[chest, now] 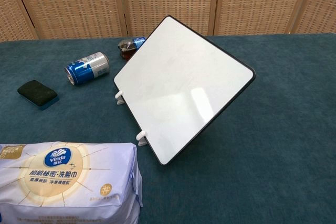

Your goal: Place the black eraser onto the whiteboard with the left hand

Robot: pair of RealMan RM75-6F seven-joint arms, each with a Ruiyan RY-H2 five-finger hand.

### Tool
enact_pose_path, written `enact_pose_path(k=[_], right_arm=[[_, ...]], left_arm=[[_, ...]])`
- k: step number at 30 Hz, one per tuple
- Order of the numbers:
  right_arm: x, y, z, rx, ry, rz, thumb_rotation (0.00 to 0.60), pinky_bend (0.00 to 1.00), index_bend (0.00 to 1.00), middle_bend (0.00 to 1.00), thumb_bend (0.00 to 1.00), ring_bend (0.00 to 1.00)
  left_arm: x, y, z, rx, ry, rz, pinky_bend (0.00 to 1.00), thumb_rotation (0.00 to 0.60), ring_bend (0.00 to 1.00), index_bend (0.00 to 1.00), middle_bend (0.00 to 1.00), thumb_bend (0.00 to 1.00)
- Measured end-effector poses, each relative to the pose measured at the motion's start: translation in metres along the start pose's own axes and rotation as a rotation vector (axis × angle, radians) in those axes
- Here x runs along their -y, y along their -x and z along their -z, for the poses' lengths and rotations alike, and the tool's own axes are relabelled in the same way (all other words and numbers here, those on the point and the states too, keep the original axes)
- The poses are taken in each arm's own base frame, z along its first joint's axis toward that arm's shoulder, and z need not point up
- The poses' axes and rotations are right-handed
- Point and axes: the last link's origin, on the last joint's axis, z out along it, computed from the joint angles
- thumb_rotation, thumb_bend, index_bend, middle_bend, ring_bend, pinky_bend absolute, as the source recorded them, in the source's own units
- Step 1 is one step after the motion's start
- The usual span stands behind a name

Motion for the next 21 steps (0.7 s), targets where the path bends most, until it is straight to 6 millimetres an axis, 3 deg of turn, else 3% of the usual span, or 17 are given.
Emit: enact_pose_path(k=[21], right_arm=[[0.0011,0.0008,0.0034,-0.005,0.000,0.014,0.600,0.00,0.00,0.00,0.05,0.00]], left_arm=[[-0.0059,0.0019,-0.0038,0.002,0.030,0.014,0.00,0.600,0.00,0.00,0.00,0.16]])
